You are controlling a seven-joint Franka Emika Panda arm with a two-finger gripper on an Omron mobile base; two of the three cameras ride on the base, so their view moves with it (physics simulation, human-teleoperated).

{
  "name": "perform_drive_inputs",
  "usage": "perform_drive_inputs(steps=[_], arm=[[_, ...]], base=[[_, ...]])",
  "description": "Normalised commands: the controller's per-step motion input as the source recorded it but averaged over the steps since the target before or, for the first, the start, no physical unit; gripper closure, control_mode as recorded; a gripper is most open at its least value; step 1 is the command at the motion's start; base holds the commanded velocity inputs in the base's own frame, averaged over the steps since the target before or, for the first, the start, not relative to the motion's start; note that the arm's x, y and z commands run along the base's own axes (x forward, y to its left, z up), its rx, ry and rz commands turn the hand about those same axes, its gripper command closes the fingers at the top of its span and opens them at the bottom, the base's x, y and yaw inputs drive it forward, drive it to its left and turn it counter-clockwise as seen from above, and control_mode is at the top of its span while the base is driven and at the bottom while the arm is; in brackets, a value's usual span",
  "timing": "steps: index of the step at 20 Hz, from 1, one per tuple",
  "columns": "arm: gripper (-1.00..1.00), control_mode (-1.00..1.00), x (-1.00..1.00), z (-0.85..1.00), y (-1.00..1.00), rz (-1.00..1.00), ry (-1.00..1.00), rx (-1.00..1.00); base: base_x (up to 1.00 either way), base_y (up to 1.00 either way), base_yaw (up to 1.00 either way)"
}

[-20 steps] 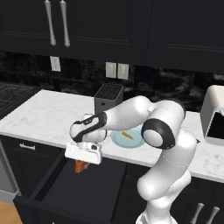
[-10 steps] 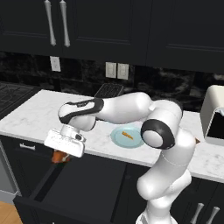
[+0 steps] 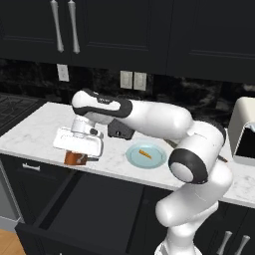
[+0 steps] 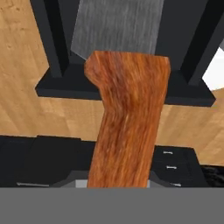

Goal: Pick up the knife from the drawer and place it on the cutting board. Then place the meat from the plate to the cutting board.

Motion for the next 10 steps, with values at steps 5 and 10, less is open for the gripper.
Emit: perform_drive_inputs(steps=[5, 10], arm=[[1.00, -1.00, -0.34, 0.42, -1.00, 0.01, -0.11, 0.00], [1.00, -1.00, -0.01, 0.04, -1.00, 0.01, -0.07, 0.09]], base=[[0.00, 0.00, 0.00], [0.00, 0.00, 0.00]])
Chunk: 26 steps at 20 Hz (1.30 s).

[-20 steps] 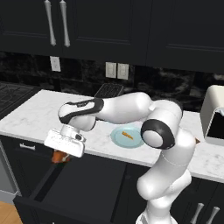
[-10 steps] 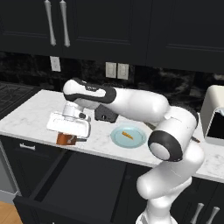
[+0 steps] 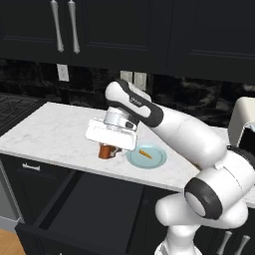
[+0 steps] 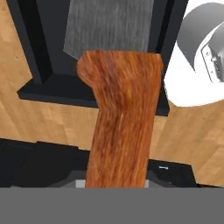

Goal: Pick up the knife from the drawer and place it on the cutting board. Then place the meat from the plate to the cutting board.

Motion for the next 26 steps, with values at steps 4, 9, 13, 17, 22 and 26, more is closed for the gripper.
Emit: perform_drive_inputs(steps=[4, 9, 13, 17, 22, 26], arm=[[1.00, -1.00, 0.17, 0.00, -1.00, 0.02, 0.00, 0.01], [1.00, -1.00, 0.07, 0.39, -0.90, 0.29, -0.01, -0.01], [1.00, -1.00, 0.00, 0.19, -0.82, 0.34, -0.07, -0.13], [1.00, -1.00, -0.10, 0.00, -0.94, 0.19, -0.15, -0.16], [1.00, -1.00, -0.02, -0.14, -1.00, 0.12, -0.12, 0.03], [1.00, -1.00, -0.03, -0.29, -1.00, 0.19, -0.02, 0.02]], base=[[0.00, 0.00, 0.00], [0.00, 0.00, 0.00], [0.00, 0.00, 0.00], [0.00, 0.00, 0.00], [0.00, 0.00, 0.00], [0.00, 0.00, 0.00]])
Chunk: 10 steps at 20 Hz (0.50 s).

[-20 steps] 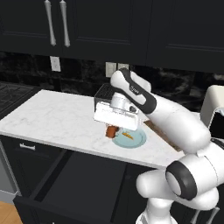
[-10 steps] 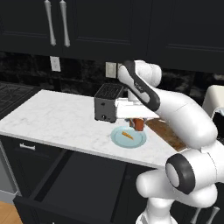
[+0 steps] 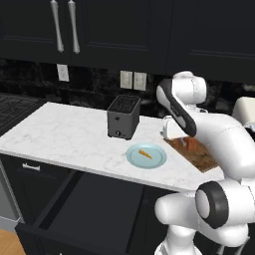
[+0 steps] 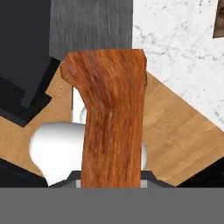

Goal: Pick up the knife from the drawer and place it on the cutting board. Then place the meat from the plate to the cutting board.

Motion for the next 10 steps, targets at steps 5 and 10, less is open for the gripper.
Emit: perform_drive_inputs(steps=[5, 10], arm=[[1.00, -1.00, 0.06, -0.29, -0.85, 0.18, 0.00, 0.01], [1.00, -1.00, 0.00, -0.16, -0.67, 0.21, -0.02, -0.01]], base=[[0.00, 0.00, 0.00], [0.00, 0.00, 0.00]])
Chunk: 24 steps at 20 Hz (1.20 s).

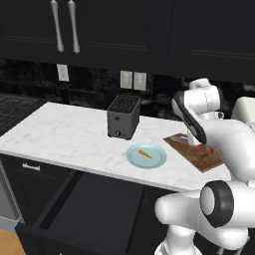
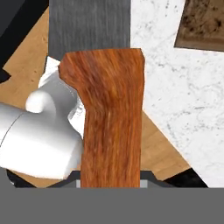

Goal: Pick up the knife from the drawer and place it on the cutting board. Then place the meat from the plate to the cutting board.

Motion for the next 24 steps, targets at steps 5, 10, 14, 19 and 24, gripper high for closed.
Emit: perform_drive_inputs(steps=[5, 10, 14, 19, 24], arm=[[1.00, -1.00, 0.00, -0.27, -0.48, 0.19, -0.10, -0.05], [1.00, -1.00, 0.15, -0.40, -0.50, 0.29, -0.12, 0.00], [1.00, -1.00, 0.61, -0.19, -0.43, 0.31, -0.10, 0.16], [1.00, -1.00, 0.86, -0.12, -0.28, 0.30, -0.08, 0.29], [1.00, -1.00, 0.21, -0.18, -0.04, 0.09, -0.04, 0.11]], base=[[0.00, 0.00, 0.00], [0.00, 0.00, 0.00], [0.00, 0.00, 0.00], [0.00, 0.00, 0.00], [0.00, 0.00, 0.00]])
